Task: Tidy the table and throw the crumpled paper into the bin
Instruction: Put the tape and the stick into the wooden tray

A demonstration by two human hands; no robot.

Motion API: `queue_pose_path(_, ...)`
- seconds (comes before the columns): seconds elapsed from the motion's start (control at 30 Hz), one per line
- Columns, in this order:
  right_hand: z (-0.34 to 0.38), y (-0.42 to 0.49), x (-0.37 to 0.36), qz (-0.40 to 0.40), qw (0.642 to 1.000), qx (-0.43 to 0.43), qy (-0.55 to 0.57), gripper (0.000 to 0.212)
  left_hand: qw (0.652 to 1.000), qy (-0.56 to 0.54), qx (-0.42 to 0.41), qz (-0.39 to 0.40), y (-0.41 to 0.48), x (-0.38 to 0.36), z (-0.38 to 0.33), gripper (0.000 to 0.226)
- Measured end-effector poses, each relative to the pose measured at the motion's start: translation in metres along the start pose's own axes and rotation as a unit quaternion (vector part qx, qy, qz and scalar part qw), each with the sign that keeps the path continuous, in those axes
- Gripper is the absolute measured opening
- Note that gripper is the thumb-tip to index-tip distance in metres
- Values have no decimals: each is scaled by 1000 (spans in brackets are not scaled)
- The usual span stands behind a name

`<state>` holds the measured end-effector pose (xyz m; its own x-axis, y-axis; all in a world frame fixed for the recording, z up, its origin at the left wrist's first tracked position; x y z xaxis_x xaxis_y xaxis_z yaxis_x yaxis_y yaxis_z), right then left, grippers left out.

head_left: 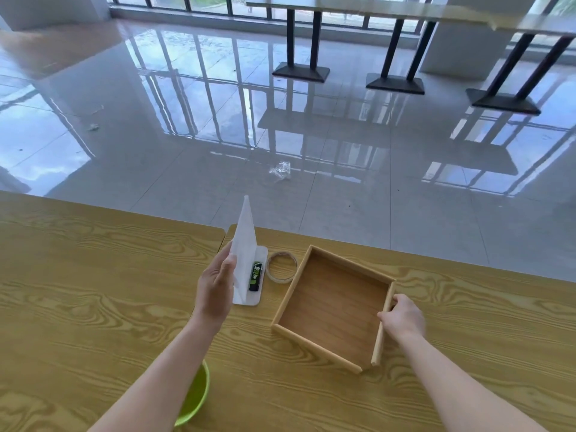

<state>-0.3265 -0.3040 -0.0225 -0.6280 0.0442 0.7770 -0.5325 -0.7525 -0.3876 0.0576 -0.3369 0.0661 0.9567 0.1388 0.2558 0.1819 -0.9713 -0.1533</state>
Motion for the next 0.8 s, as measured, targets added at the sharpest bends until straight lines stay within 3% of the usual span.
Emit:
queue_pose_path(0.33, 3, -6, -1, -6, 1000, 3, 25, 59, 1000, 8, -22, 19, -1, 3, -1, 43)
queue_pose_path(0.5, 31, -20, 10, -82, 987, 133, 23, 44, 996, 69, -54, -30, -11, 11, 8, 53)
queue_pose_path(0.63, 91, -37, -6, 2, 967, 249, 43, 30, 981, 150, -110, -63, -13, 12, 6, 36)
queue_pose_path(0.8, 184, -59, -41, 106, 931, 340, 86, 32, 964, 206, -141, -94, -11, 21, 3, 27)
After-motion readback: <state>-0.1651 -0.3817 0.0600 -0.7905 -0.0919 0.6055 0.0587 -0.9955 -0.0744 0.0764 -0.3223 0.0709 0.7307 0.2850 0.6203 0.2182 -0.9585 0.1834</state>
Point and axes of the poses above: each hand's wrist, its own y-axis towards the middle knuckle, its own x-axis out of the back of the hand, z = x × y, the point moved 4 cm from there along y, towards the middle knuckle, and after that the axes turned 7 degrees about y, right-handed, at the moved point
